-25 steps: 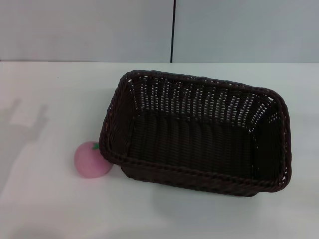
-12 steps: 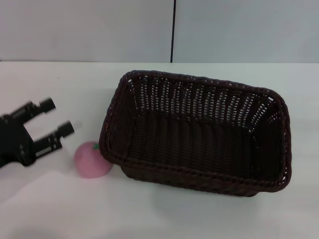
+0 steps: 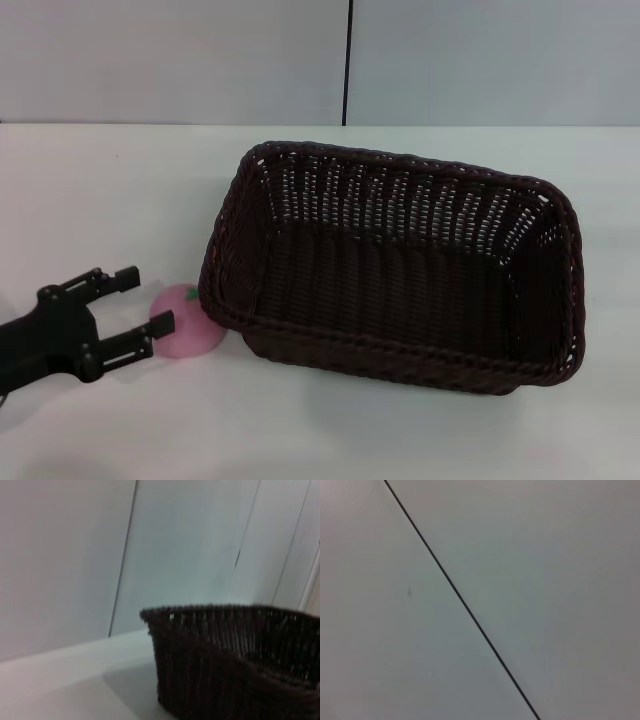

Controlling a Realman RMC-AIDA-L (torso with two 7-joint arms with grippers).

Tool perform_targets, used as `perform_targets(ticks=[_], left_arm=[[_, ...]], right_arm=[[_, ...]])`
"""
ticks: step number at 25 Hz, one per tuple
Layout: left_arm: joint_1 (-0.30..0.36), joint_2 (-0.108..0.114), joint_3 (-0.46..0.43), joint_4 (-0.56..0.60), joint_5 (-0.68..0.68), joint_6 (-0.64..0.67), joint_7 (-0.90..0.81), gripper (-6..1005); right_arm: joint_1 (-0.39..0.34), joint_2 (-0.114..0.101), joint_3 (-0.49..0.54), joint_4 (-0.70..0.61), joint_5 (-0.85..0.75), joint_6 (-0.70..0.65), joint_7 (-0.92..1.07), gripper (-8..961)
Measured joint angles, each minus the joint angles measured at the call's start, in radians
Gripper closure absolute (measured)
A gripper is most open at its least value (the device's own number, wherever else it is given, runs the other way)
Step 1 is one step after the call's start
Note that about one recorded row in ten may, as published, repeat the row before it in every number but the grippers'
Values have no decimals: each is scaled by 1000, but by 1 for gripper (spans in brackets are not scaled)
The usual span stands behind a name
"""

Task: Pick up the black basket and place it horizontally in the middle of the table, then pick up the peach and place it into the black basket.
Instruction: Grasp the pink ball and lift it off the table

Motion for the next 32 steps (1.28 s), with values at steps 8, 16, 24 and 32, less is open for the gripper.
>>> perform_targets(ticks=[8,16,24,32], left_arm=[[-22,-21,4,0,67,-72,0,222],[-38,-28,10,-12,69,-89,3,228],[-51,-29,30,-39,69,-84,19,345],[-52,-25,15,-45,64,-43,19,718]], right_arm=[[3,1,0,18,-11,0,0,358],[0,1,0,33,-24,0,-7,358],[-6,1,0,36,-25,1,-16,358],[-7,0,0,45,-25,2,-27,358]])
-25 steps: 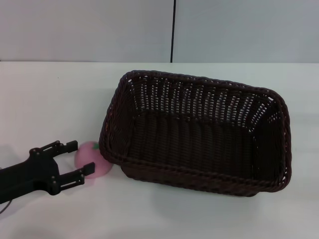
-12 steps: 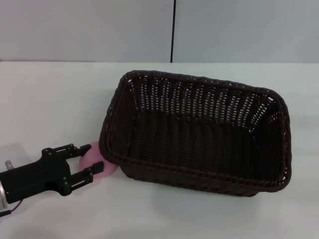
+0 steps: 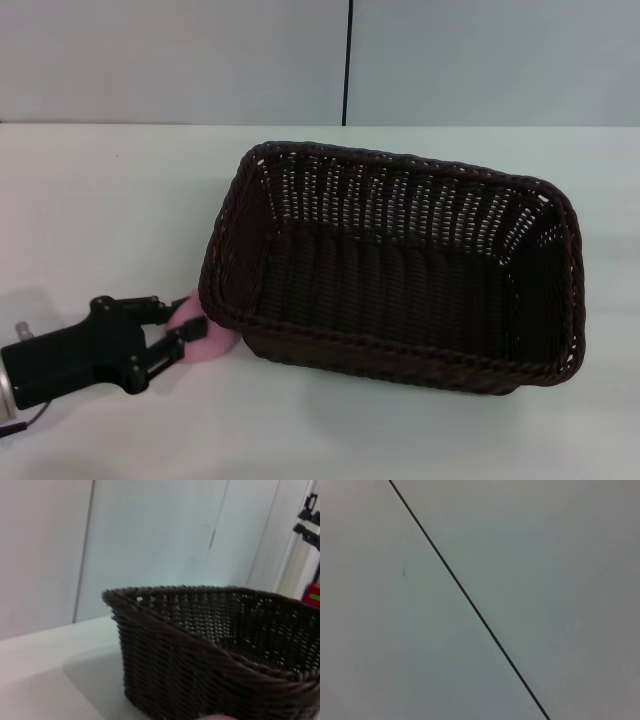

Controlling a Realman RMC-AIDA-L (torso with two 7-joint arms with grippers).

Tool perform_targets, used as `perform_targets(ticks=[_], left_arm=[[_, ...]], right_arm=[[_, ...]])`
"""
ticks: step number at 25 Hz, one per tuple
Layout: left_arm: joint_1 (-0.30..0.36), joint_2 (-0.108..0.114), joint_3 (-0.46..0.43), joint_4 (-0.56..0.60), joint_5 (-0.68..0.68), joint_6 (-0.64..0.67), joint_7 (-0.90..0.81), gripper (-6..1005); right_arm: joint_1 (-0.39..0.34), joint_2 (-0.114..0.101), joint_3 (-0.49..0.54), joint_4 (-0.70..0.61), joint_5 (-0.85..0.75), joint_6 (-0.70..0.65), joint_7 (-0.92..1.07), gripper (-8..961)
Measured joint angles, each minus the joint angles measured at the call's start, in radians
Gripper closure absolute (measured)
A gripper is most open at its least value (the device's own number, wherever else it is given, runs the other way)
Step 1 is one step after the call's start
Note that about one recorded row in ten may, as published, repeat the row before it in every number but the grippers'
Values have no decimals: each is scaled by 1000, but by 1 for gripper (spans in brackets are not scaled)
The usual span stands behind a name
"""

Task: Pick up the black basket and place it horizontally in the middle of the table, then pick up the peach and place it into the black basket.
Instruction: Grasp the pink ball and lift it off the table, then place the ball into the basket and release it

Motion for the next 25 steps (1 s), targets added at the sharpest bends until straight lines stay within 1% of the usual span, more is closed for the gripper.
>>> perform_targets(ticks=[1,4,5,6,7,9,11,12,13,15,17,18,19,20,22,23,24,25], left_arm=[[0,0,0,0,0,0,0,732],[7,2,-66,4,-4,12,0,765],[10,3,-110,5,-5,20,0,775],[10,3,-110,5,-5,20,0,784],[15,7,-222,5,-5,34,0,794],[16,8,-277,5,-5,37,0,802],[16,8,-277,5,-5,37,0,810],[15,8,-320,4,-5,39,-1,814],[-3,4,-393,-5,-15,64,-6,818],[-16,1,-411,-18,-29,90,-4,826],[-16,1,-411,-18,-29,90,-4,834],[-66,-2,-412,-62,-51,156,-1,838],[-66,-2,-412,-62,-51,156,-1,844],[-104,-2,-408,-89,-50,187,-1,849],[-104,-2,-408,-89,-50,187,-1,860],[-173,-3,-363,-140,-48,213,-15,866],[-173,-3,-363,-140,-48,213,-15,871],[-195,-4,-332,-149,-48,207,-28,877]], right_arm=[[0,0,0,0,0,0,0,358],[0,0,0,0,-1,0,0,358],[0,0,0,0,-1,0,0,358],[0,0,0,0,-1,0,0,358],[0,0,0,1,-1,0,0,358],[0,0,0,7,-1,0,-1,358],[0,0,0,14,-1,0,-1,358],[0,1,0,16,-1,0,-1,358],[1,1,0,17,-1,0,-1,358],[4,1,0,20,-4,0,-1,358],[5,1,0,23,-6,0,-1,358],[7,1,0,27,-9,0,-1,358],[9,1,0,30,-10,0,-1,358],[11,1,-1,34,-10,0,-1,358],[12,1,-1,37,-10,0,-1,358],[13,1,-2,40,-11,0,-1,358],[13,2,-2,43,-11,-1,-1,358],[14,2,-1,49,-19,-2,-1,358]])
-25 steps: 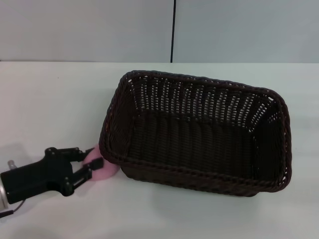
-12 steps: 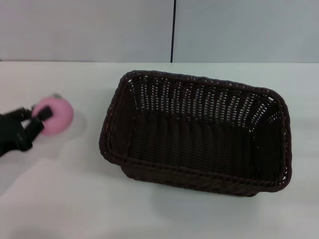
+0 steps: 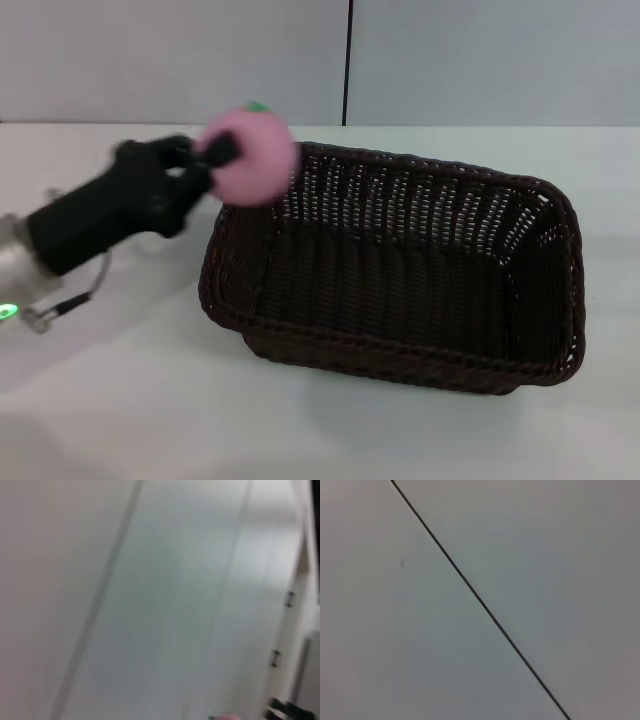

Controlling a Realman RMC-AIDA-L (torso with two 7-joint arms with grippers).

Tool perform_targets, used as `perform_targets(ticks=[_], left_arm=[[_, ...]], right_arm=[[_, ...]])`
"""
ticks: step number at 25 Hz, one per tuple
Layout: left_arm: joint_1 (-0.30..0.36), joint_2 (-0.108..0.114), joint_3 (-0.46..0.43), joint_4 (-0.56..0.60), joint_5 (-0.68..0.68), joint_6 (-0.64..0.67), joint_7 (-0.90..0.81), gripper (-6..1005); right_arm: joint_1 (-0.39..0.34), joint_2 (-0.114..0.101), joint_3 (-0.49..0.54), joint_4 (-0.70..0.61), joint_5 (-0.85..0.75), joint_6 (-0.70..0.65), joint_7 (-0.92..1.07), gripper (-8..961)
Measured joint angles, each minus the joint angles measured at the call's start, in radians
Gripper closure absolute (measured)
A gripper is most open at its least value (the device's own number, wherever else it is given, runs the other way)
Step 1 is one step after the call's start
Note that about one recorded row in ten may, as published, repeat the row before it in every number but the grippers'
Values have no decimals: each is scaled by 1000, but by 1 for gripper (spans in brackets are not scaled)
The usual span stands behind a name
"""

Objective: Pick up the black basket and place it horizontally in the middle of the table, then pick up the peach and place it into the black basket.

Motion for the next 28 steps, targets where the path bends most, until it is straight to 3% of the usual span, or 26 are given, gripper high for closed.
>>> perform_targets(ticks=[3,5,14,21,28], left_arm=[[-24,-2,39,-8,0,-14,-16,898],[-71,-10,110,-55,-1,-88,-26,912],[-72,-9,102,-85,-17,-123,-18,578],[-36,-9,80,-88,-116,-125,-8,401],[67,-8,76,-113,-400,-37,104,213]], right_arm=[[1,0,0,4,-21,-3,0,358],[4,1,0,4,-44,-3,0,358],[7,3,0,4,-46,1,0,358],[16,5,3,4,-46,2,0,358],[15,15,13,4,-39,4,0,358]])
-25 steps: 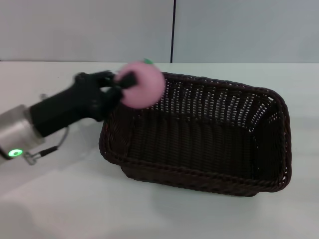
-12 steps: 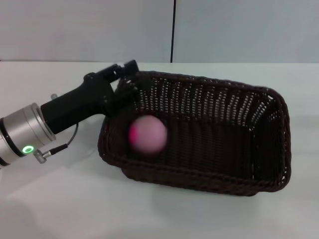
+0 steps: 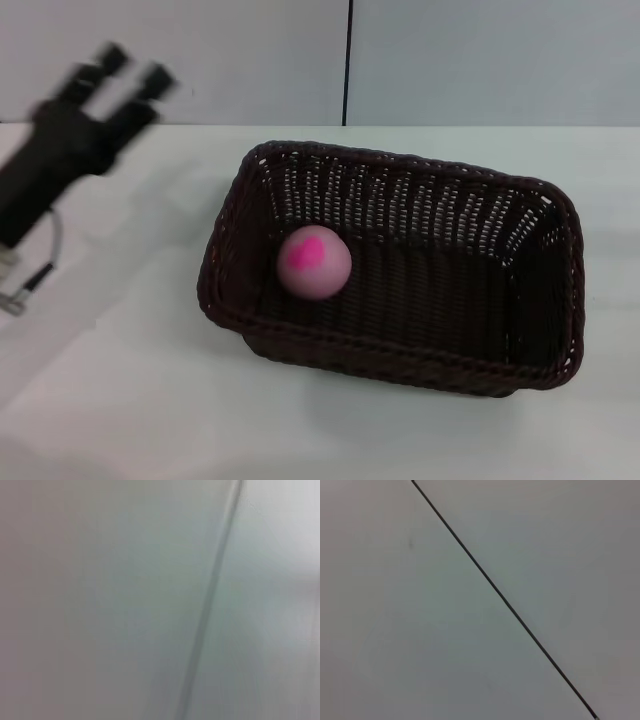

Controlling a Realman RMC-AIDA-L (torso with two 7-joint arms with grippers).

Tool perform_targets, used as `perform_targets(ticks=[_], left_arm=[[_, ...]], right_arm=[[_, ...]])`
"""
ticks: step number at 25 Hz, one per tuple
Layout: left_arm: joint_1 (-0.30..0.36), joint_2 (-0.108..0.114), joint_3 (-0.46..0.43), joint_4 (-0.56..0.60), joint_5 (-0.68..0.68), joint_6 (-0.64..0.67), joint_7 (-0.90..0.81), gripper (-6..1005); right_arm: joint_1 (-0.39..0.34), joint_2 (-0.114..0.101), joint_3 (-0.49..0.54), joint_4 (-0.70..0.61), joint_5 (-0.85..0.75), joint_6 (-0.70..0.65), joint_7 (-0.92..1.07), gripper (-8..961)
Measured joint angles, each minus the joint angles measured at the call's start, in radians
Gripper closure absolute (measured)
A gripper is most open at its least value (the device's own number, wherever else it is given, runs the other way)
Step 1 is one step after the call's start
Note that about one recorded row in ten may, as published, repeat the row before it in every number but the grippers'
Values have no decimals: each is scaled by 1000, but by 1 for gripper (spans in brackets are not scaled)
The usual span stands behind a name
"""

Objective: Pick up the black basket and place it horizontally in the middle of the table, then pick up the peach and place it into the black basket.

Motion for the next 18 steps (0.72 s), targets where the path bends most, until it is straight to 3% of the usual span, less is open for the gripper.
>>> perform_targets(ticks=[4,8,12,18], left_arm=[[56,1,-21,-39,-153,43,100,186],[109,0,-137,-114,-283,56,207,187],[134,-1,-223,-134,-299,62,274,188],[153,-1,-265,-151,-301,63,323,188]], right_arm=[[-3,5,11,10,2,-7,0,358],[0,5,44,42,2,-15,0,358],[2,6,50,50,3,-27,0,358],[14,7,51,51,3,-27,0,358]])
